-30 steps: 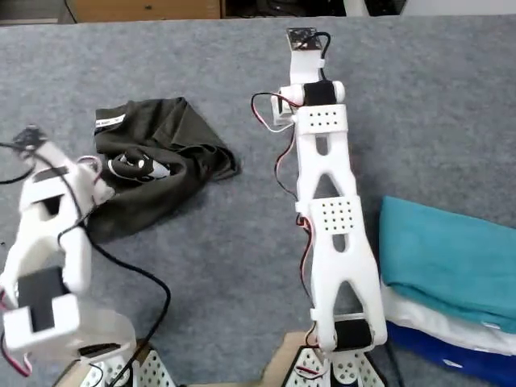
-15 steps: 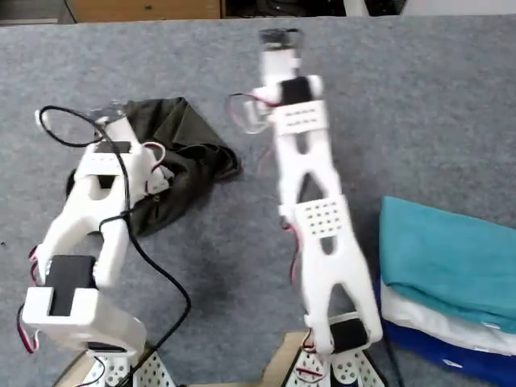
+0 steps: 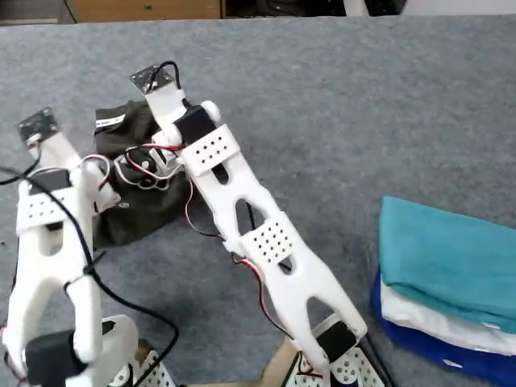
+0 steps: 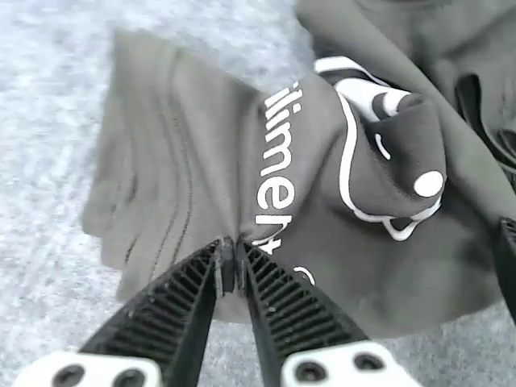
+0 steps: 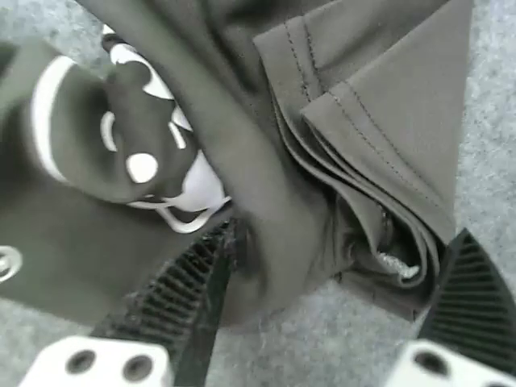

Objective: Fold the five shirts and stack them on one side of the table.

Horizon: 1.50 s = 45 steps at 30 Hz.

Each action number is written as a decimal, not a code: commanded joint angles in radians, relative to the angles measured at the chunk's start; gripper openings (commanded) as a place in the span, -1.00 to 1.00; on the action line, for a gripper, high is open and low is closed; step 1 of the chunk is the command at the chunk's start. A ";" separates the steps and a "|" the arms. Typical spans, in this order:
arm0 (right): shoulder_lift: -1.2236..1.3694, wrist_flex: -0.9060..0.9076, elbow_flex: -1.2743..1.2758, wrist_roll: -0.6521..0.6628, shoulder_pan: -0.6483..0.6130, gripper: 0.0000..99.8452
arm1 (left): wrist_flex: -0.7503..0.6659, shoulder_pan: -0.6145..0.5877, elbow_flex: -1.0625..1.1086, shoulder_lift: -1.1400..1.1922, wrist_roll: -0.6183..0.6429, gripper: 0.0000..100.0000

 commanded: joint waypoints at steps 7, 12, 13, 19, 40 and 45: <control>0.027 -0.014 0.002 -0.012 0.206 -0.96 | -0.153 -0.011 0.118 -0.070 -0.008 -0.96; 0.027 0.055 -0.068 -0.012 0.363 -0.99 | -0.219 -0.014 0.161 -0.073 -0.008 -0.96; 0.024 0.055 -0.061 -0.012 0.397 -0.99 | -0.221 -0.014 0.161 -0.071 -0.008 -0.96; -0.113 0.055 0.163 -0.008 0.539 -0.99 | -0.227 -0.014 0.160 -0.070 -0.008 -0.96; -1.112 0.054 1.406 0.186 0.924 -0.83 | -0.410 -0.166 0.203 -0.068 -0.003 -0.96; -1.254 0.054 1.417 0.215 0.989 -0.43 | -0.410 -0.164 0.203 -0.068 -0.003 -0.96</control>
